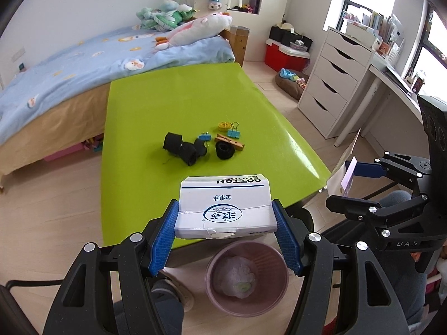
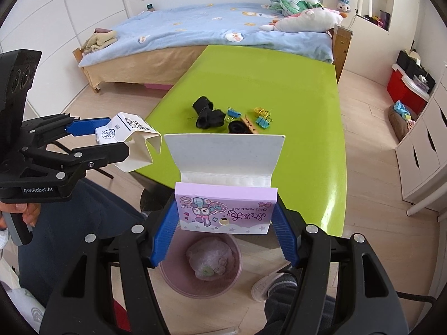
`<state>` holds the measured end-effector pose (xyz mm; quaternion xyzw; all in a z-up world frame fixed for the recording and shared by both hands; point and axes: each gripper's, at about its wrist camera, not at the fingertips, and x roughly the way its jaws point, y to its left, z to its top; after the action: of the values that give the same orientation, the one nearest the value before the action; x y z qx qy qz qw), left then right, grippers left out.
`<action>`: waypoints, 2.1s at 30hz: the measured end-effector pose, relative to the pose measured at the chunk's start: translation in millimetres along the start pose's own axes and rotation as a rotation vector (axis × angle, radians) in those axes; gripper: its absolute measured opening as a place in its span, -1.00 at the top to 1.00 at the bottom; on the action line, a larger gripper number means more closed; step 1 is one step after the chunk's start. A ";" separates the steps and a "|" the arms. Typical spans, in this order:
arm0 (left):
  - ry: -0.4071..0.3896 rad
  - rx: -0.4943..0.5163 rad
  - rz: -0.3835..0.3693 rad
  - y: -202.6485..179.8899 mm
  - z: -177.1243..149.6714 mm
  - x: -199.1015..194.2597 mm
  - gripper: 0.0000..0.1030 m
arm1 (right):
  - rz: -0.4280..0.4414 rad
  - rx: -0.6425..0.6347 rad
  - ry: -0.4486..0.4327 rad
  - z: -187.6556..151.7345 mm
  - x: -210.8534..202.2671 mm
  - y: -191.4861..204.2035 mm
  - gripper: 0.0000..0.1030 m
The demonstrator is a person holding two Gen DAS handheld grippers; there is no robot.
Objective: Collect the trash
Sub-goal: 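Move both items over the wastebasket and open both grippers to drop them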
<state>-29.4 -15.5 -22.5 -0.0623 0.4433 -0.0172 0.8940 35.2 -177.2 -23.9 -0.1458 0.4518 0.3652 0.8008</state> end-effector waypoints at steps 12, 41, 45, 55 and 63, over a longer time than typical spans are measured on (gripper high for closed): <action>0.001 -0.030 -0.016 1.3 -35.0 -18.4 -0.23 | 0.059 -0.013 0.066 -35.9 4.2 22.6 -0.23; 0.035 0.008 -0.075 -6.5 -47.3 -21.1 -0.23 | 0.062 0.082 0.067 -42.9 3.3 8.0 -0.86; 0.052 0.037 -0.077 -14.6 -48.9 -17.5 -0.23 | 0.051 0.109 0.053 -43.0 -1.4 -0.4 -0.86; 0.075 0.081 -0.118 -31.9 -47.8 -11.3 -0.25 | 0.021 0.179 0.001 -38.8 -20.0 -24.5 -0.86; 0.080 0.054 -0.146 -32.7 -46.8 -5.7 -0.80 | 0.022 0.197 -0.010 -37.8 -23.4 -30.2 -0.87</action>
<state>-69.3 -52.0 -41.9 -0.0696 0.4725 -0.0968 0.8733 25.9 -230.0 -28.2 -0.0596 0.4828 0.3283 0.8096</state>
